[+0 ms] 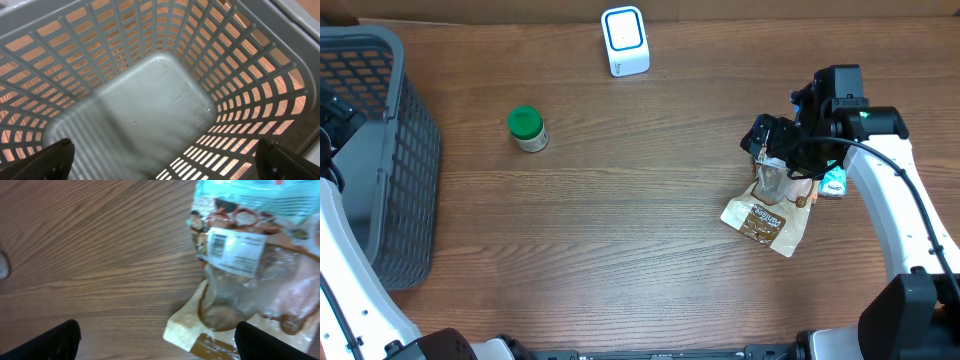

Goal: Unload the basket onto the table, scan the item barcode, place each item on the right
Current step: 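Carry the mushroom bag right and set it on the packets, then move the left gripper over the green-lidded jar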

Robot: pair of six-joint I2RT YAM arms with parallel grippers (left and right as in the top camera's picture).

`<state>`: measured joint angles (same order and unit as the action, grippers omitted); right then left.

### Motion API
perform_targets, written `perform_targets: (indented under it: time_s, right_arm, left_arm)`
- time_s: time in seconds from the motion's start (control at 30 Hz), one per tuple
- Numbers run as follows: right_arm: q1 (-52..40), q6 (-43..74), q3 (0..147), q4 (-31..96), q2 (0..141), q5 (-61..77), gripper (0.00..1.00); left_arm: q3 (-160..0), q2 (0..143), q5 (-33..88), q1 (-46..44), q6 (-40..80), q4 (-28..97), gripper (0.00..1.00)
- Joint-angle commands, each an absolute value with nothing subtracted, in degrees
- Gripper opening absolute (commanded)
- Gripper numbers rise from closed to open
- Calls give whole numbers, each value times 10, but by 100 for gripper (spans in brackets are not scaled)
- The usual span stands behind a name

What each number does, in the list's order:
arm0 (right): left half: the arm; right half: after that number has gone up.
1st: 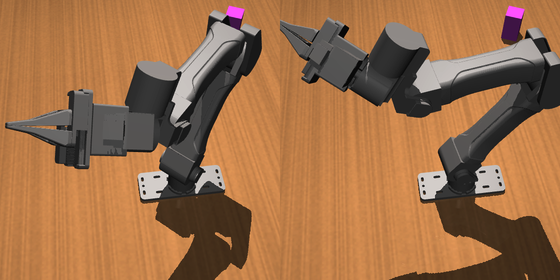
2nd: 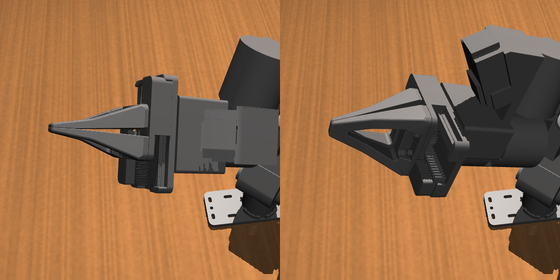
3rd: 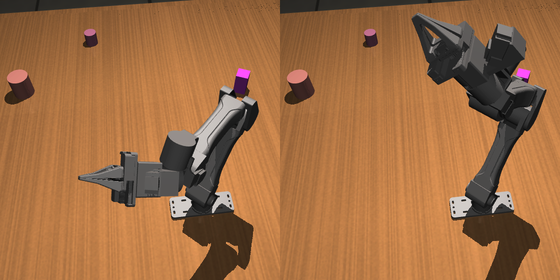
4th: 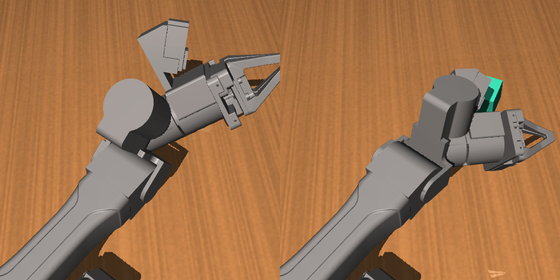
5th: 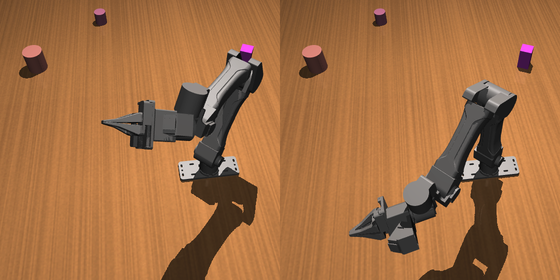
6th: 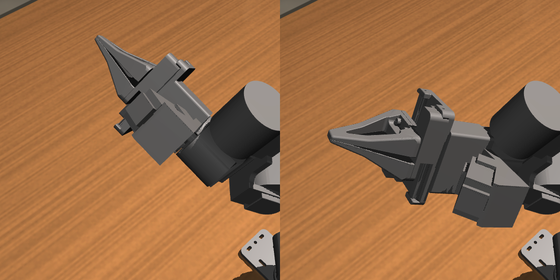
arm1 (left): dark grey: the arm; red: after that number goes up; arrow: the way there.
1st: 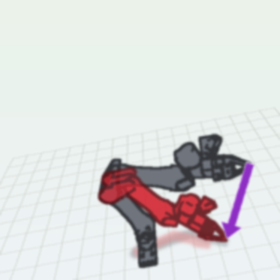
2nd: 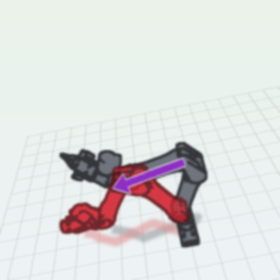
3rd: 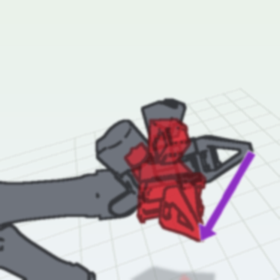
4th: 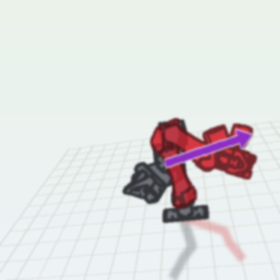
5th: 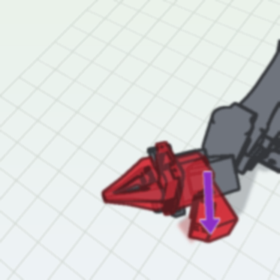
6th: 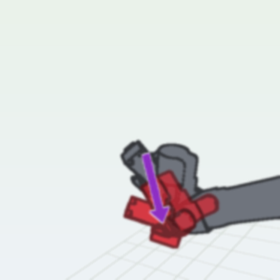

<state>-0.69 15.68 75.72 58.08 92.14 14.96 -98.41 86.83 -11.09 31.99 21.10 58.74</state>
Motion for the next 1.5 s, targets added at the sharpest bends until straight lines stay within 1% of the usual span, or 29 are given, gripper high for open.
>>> perform_targets:
  time_s: [0.0, 0.07, 0.13, 0.23, 0.43, 0.5, 0.63, 0.77, 0.83, 0.97, 1.07, 1.13, 1.17, 1.2, 1.27, 1.37, 1.47]
  right_arm:
    - [-6, 168, 753, 574, 909, 104, 100]
    - [-6, 167, 753, 570, 909, 99, 100]
    - [-6, 173, 753, 571, 909, 66, 100]
    - [-3, 218, 752, 571, 909, 17, 100]
    - [41, 230, 752, 567, 909, -4, 100]
    - [78, 224, 752, 568, 909, -15, 100]
    - [153, 225, 752, 576, 909, -8, 100]
    - [208, 225, 752, 587, 909, 14, 100]
    - [222, 225, 752, 587, 909, 18, 100]
    - [229, 225, 752, 586, 909, 18, 100]
    - [229, 225, 752, 586, 909, 18, 100]
    - [229, 225, 752, 586, 909, 18, 100]
    - [229, 225, 752, 586, 909, 18, 100]
    - [229, 225, 752, 586, 909, 18, 100]
    - [229, 225, 752, 586, 909, 18, 100]
    - [229, 225, 752, 586, 909, 18, 100]
    - [229, 225, 752, 586, 909, 18, 100]
  left_arm:
    - [-995, 871, -109, 322, 223, 587, 100]
    - [-995, 870, -109, 322, 223, 587, 100]
    - [-995, 871, -109, 322, 223, 587, 100]
    - [-995, 870, -109, 322, 223, 587, 100]
    - [-995, 871, -107, 322, 223, 587, 100]
    - [-995, 871, -76, 322, 226, 586, 100]
    - [-995, 871, 71, 322, 234, 602, 100]
    - [-995, 871, 141, 322, 231, 599, 100]
    - [-997, 869, 182, 322, 206, 591, 100]
    - [-1029, 861, 188, 322, 193, 591, 100]
    - [-1086, 838, 187, 312, 192, 594, 100]
    - [-1110, 826, 187, 296, 192, 600, 100]
    - [-1118, 820, 187, 285, 189, 605, 96]
    - [-1121, 813, 187, 270, 183, 609, 95]
    - [-1122, 801, 177, 234, 180, 617, 95]
    - [-1122, 797, 115, 157, 180, 645, 96]
    - [-1121, 808, 23, 73, 177, 676, 96]
